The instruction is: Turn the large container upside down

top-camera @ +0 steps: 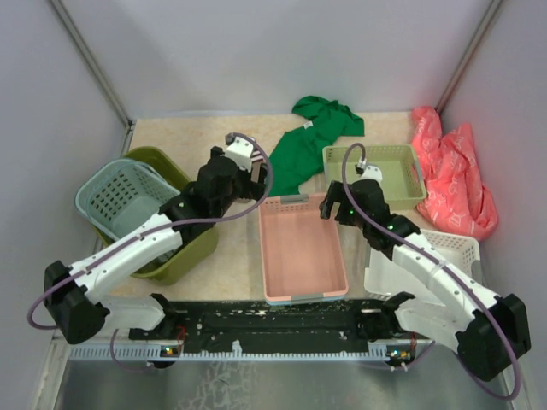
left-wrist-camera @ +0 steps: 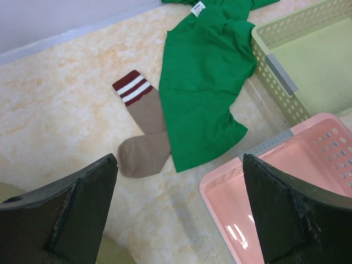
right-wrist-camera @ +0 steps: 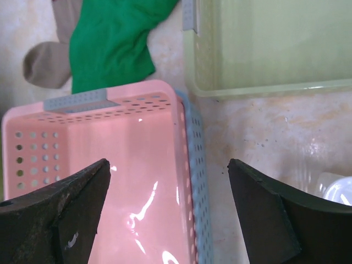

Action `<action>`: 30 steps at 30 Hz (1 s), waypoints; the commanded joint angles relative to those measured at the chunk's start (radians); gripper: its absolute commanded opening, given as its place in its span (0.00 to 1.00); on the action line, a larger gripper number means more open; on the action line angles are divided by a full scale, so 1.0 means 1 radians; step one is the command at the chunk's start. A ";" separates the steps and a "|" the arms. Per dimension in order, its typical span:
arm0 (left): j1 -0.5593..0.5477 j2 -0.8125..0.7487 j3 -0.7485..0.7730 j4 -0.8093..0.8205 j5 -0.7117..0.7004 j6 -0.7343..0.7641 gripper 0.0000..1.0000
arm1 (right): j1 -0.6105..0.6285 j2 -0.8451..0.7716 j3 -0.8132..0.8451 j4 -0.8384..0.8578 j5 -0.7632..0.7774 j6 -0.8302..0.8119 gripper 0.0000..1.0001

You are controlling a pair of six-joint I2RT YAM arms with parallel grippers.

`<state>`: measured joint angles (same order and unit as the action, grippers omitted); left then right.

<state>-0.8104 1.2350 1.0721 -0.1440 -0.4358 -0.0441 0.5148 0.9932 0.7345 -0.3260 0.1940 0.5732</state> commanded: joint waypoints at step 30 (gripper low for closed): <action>0.321 0.040 0.312 -0.484 0.006 -0.219 0.99 | 0.021 0.091 0.102 -0.182 0.151 -0.091 0.45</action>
<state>-0.5488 1.3033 1.2934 -0.4664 -0.3382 -0.2104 0.5301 1.0939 0.7681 -0.5255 0.3195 0.4892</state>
